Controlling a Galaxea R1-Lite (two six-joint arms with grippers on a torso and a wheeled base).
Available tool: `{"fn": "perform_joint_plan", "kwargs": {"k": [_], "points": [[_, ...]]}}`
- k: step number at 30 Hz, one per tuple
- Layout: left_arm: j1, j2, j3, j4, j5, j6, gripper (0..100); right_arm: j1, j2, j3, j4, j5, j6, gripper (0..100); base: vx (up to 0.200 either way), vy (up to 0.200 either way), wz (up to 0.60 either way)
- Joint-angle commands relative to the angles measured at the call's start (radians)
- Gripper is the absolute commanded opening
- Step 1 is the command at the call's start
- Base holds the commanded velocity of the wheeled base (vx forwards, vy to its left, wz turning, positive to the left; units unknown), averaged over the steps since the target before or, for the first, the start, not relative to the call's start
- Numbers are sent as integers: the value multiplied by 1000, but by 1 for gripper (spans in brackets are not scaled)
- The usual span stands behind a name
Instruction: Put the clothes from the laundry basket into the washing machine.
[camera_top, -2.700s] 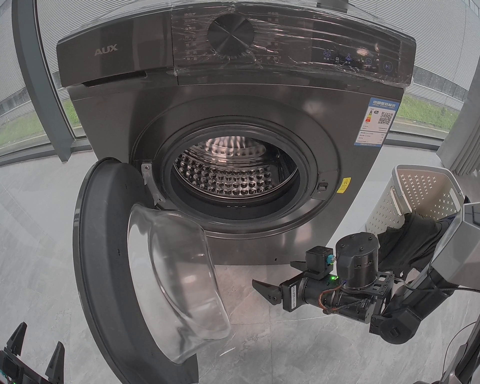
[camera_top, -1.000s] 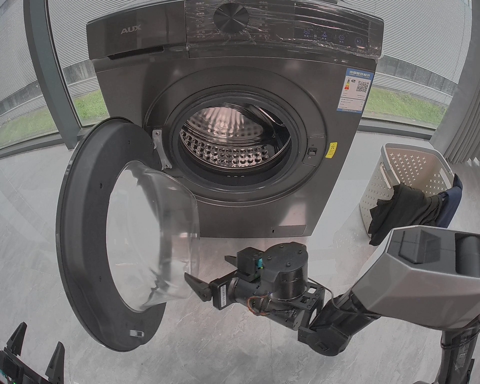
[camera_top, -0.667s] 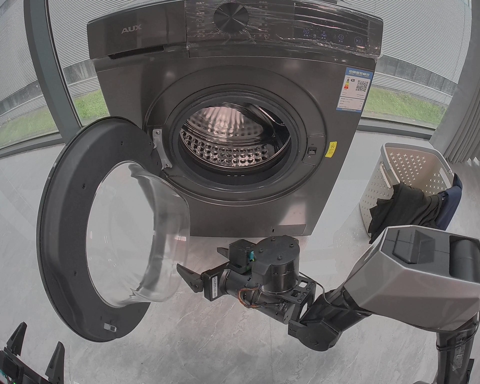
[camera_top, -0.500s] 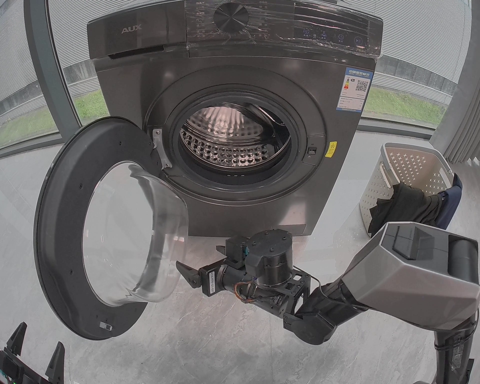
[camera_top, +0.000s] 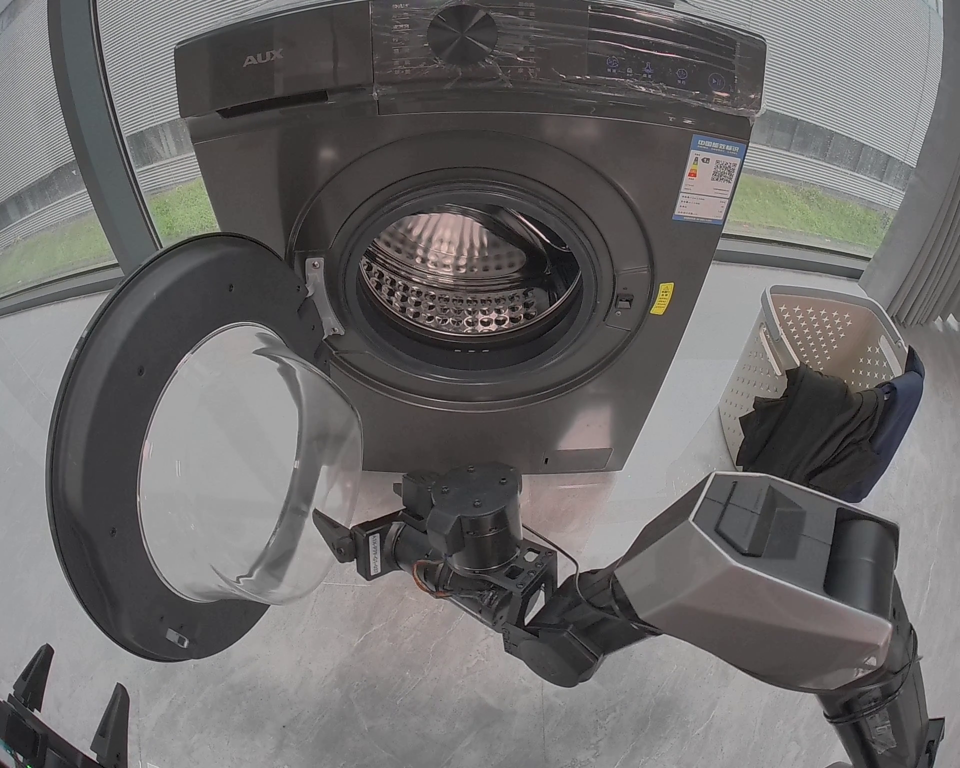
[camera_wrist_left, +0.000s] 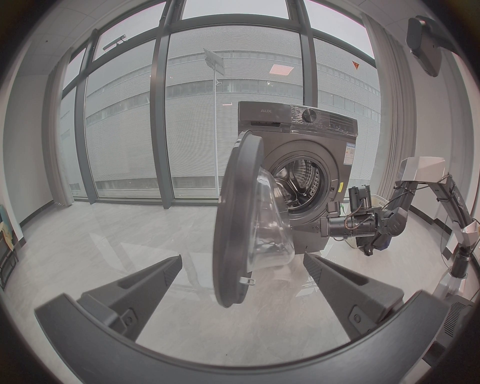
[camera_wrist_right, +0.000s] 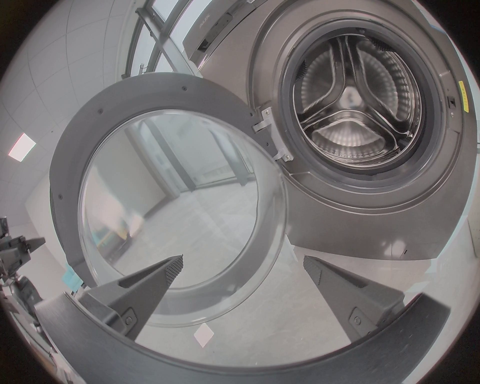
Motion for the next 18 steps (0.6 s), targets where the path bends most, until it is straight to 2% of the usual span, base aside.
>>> {"fn": "perform_joint_plan", "kwargs": {"k": [1,9,14,18], "points": [[0,-18,18,-1,0,0,100,22,39,-71,-3,-25,35,100,0,0,0],[0,-18,18,-1,0,0,100,5,22,-62,14,-56,40,100,0,0,0],[0,-18,18,-1,0,0,100,5,40,-73,46,-60,40,100,0,0,0],[0,-18,18,1,0,0,100,18,86,-134,52,-79,40,100,0,0,0]]}}
